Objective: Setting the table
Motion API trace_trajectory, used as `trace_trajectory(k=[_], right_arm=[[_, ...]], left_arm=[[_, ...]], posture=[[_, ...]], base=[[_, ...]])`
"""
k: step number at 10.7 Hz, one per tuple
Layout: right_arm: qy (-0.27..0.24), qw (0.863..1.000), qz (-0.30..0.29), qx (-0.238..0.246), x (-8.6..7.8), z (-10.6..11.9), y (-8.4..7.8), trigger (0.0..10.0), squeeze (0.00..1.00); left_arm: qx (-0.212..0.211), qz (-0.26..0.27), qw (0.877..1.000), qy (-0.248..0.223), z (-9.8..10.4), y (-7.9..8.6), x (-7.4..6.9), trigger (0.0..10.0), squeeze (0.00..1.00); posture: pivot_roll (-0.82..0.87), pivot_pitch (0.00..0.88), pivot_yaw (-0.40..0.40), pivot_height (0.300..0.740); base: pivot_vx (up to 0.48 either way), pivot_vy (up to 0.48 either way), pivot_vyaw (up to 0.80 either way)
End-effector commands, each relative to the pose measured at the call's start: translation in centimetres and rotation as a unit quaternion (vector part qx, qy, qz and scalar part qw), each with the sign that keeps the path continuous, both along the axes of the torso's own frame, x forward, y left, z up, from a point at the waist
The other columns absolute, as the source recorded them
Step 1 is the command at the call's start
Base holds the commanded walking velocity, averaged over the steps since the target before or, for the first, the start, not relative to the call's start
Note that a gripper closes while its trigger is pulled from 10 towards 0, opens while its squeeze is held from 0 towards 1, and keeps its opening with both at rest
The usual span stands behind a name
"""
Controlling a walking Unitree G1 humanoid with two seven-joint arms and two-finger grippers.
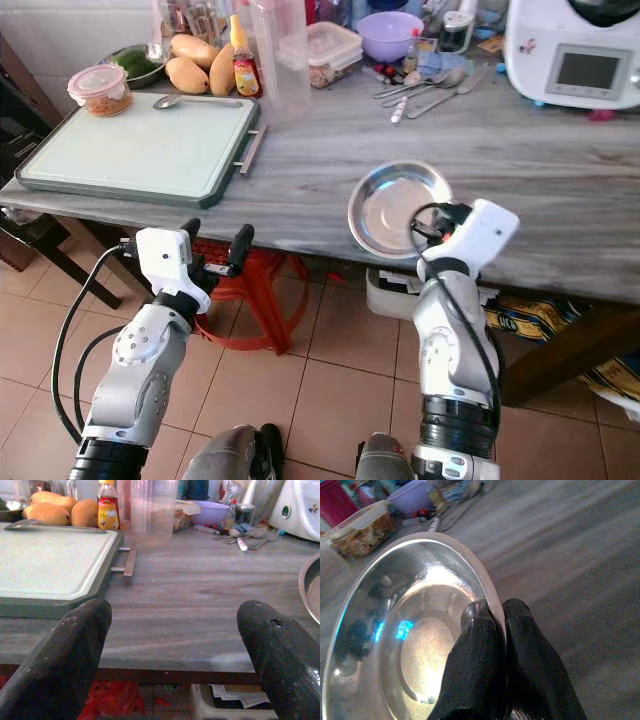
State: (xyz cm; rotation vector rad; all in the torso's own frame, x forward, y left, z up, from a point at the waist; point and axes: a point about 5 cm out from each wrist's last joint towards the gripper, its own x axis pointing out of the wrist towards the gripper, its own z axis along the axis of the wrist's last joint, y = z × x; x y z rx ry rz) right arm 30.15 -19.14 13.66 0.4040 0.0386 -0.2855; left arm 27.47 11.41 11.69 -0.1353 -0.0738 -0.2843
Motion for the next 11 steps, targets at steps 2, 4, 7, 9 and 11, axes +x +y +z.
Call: trace_trajectory(k=[2, 4, 7, 9, 11], right_arm=[[0.027, 1.000, -0.006, 0.007, 0.1, -0.8, -0.4, 10.0, 0.00], [0.027, 0.999, -0.011, 0.015, 0.7, -0.8, -0.8, 10.0, 0.00], [0.032, 0.999, -0.016, 0.039, 1.8, -1.0, -1.3, 10.0, 0.00], [0.050, 0.998, -0.003, 0.046, 2.4, -1.4, -1.0, 10.0, 0.00], [0.072, 0.995, 0.024, 0.063, 2.7, -1.7, 0.0, 10.0, 0.85]], left_arm=[[0.006, -0.003, 1.000, 0.001, 0.1, 0.3, -0.1, 10.0, 0.00], [0.006, -0.005, 1.000, 0.002, 0.2, 0.2, -0.1, 10.0, 0.00], [0.008, -0.007, 1.000, 0.003, 0.2, 0.2, -0.1, 10.0, 0.00], [0.009, -0.008, 1.000, 0.004, 0.3, 0.2, -0.2, 10.0, 0.00], [0.010, -0.006, 1.000, 0.006, 0.3, 0.3, -0.2, 10.0, 0.00]], posture=[[-0.04, 0.126, 0.085, 0.740], [-0.04, 0.130, 0.090, 0.740], [-0.03, 0.138, 0.098, 0.740], [-0.02, 0.147, 0.102, 0.740], [-0.02, 0.153, 0.098, 0.740]], base=[[0.000, 0.000, 0.00], [0.000, 0.000, 0.00], [0.000, 0.000, 0.00], [0.000, 0.000, 0.00], [0.000, 0.000, 0.00]])
